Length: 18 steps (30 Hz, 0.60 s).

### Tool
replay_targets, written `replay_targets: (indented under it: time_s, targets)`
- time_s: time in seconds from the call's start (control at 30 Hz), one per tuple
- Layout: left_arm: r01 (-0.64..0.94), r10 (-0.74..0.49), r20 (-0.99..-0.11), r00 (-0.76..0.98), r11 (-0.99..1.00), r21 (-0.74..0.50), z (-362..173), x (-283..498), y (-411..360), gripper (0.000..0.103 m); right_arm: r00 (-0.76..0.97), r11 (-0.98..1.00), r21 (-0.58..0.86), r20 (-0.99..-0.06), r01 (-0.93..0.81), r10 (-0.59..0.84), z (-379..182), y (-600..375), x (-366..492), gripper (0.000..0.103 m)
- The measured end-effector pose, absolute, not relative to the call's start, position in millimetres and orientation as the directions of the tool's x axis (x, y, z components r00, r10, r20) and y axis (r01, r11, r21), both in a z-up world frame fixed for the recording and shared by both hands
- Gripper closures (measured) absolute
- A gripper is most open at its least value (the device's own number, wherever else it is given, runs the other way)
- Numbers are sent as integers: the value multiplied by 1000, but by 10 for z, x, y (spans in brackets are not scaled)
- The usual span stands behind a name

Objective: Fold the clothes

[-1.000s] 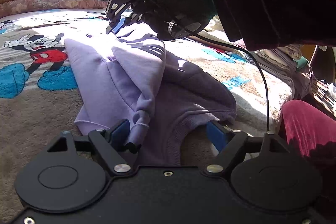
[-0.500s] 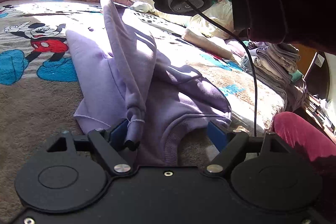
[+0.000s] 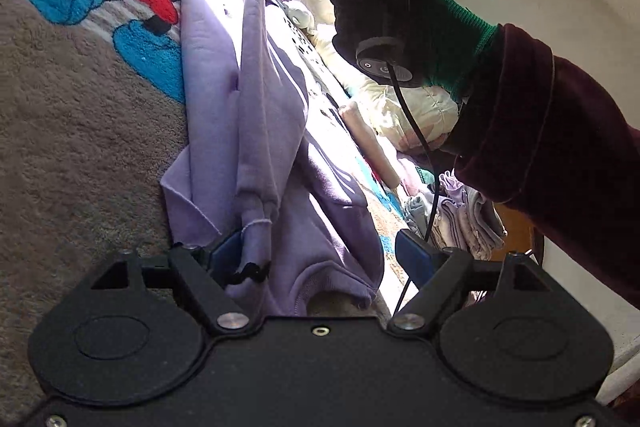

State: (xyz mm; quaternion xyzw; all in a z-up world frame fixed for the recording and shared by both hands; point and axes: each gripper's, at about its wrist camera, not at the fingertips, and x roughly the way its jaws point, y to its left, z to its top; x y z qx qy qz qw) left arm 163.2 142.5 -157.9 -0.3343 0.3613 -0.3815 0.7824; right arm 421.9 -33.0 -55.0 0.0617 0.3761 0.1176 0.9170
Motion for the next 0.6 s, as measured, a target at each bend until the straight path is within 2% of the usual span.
replay_targets:
  time_s: [0.2, 0.33, 0.43, 0.5, 0.6]
  targets:
    - [362, -839, -318, 441, 490, -793, -1559, 1621, 1416, 22, 672, 971, 161, -701, -177, 239, -691, -213, 4304, 92]
    - [365, -841, -318, 438, 490, -792, -1551, 1614, 1431, 22, 674, 962, 177, -687, -207, 272, -769, -183, 4318, 92]
    - [368, -841, -320, 437, 492, -789, -1545, 1612, 1429, 22, 679, 940, 257, -651, -224, 340, -702, -264, 4310, 86]
    - [371, -840, -323, 436, 494, -786, -1534, 1608, 1425, 21, 693, 935, 270, -628, -232, 353, -606, -329, 4275, 71]
    - [373, -839, -326, 436, 498, -783, -1517, 1600, 1419, 20, 711, 924, 272, -591, -268, 380, -445, -510, 4091, 68]
